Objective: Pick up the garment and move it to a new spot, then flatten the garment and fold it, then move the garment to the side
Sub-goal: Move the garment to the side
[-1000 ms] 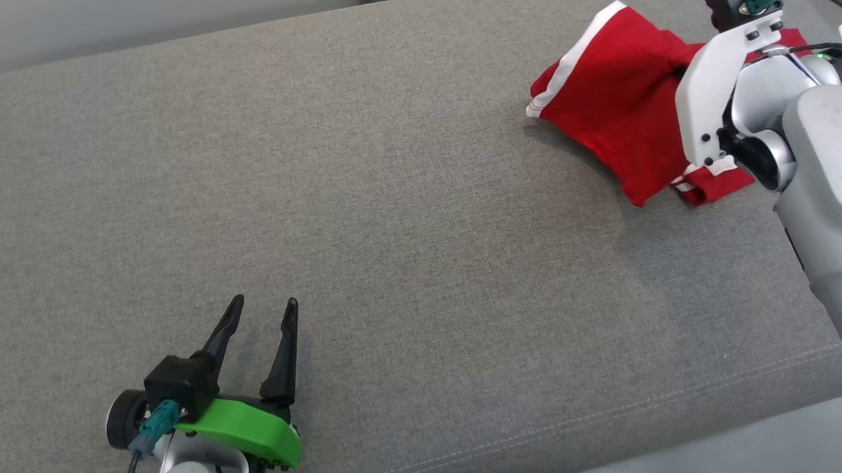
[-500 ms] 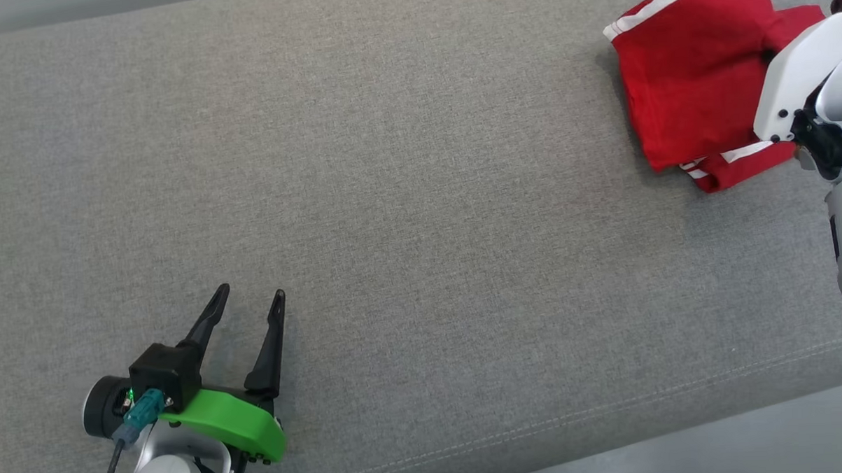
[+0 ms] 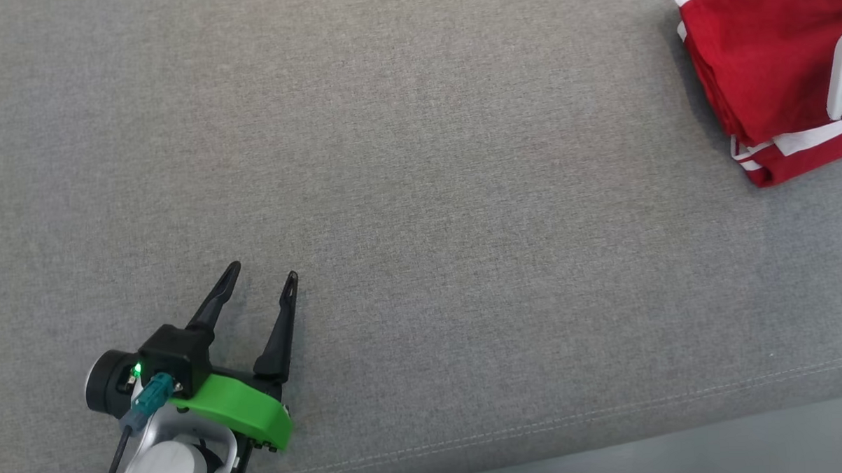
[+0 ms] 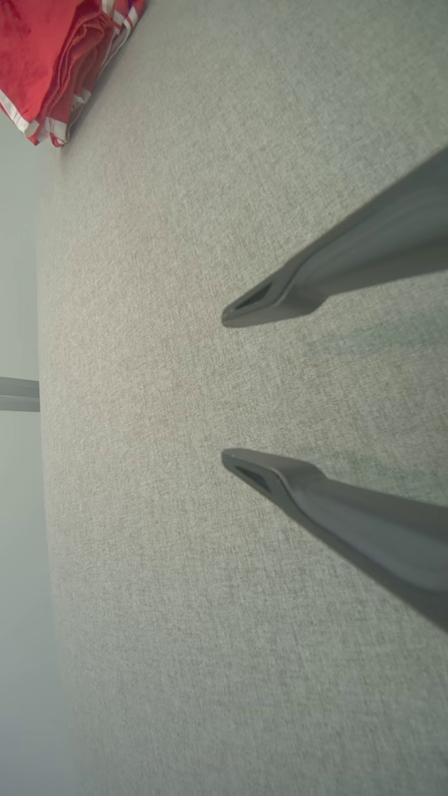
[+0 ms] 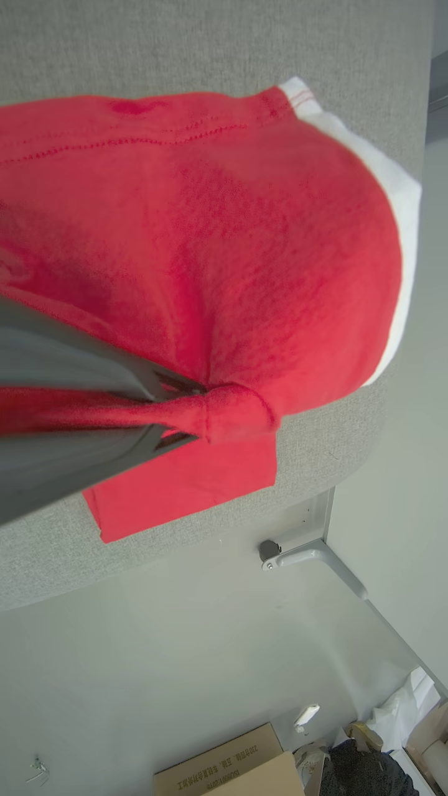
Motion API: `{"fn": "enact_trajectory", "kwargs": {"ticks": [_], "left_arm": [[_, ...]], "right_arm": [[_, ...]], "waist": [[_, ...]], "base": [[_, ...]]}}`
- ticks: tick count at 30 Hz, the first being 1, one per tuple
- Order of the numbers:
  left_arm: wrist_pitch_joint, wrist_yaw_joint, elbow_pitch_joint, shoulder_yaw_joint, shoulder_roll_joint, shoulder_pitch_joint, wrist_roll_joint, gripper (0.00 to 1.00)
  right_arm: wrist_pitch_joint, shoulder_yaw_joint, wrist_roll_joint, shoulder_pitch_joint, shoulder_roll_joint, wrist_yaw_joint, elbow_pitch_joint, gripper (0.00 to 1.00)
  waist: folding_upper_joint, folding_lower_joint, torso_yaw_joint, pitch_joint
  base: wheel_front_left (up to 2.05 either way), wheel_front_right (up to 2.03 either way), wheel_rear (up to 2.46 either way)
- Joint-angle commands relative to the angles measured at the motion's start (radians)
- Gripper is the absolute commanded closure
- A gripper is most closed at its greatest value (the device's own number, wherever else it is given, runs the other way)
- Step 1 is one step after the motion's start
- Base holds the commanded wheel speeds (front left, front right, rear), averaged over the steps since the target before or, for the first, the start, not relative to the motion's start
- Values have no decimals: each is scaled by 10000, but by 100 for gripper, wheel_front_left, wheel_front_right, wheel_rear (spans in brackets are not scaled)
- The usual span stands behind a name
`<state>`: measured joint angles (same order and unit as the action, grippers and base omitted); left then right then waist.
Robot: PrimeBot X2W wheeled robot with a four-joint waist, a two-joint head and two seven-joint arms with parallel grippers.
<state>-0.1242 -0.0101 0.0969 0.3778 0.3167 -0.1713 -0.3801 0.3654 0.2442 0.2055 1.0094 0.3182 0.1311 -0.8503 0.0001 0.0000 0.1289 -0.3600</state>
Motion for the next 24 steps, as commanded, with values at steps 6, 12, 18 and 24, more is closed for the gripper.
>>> {"fn": "enact_trajectory", "kwargs": {"ticks": [6, 12, 18, 24], "left_arm": [[8, -45, -246, 247, -115, -517, 138, 0], [-77, -9, -223, 308, -161, -600, 140, 0], [-200, 125, -152, 250, -116, -676, 196, 0], [-631, 95, 8, -29, -466, -439, -482, 0]], "right_arm": [[-728, 326, 1824, -79, 795, -13, -319, 100], [-1240, 899, 2631, -302, 947, -13, -443, 0], [-1943, 1572, 2886, -355, 541, -14, -480, 0], [-3593, 1569, 2339, -475, 30, -14, -889, 0]], "waist": [[-1, 0, -609, -557], [-1, 0, -756, -653], [-1, 0, -729, -531], [-1, 0, -724, 127]], "base": [[0, 0, 0], [0, 0, 0], [0, 0, 0], [0, 0, 0]]}}
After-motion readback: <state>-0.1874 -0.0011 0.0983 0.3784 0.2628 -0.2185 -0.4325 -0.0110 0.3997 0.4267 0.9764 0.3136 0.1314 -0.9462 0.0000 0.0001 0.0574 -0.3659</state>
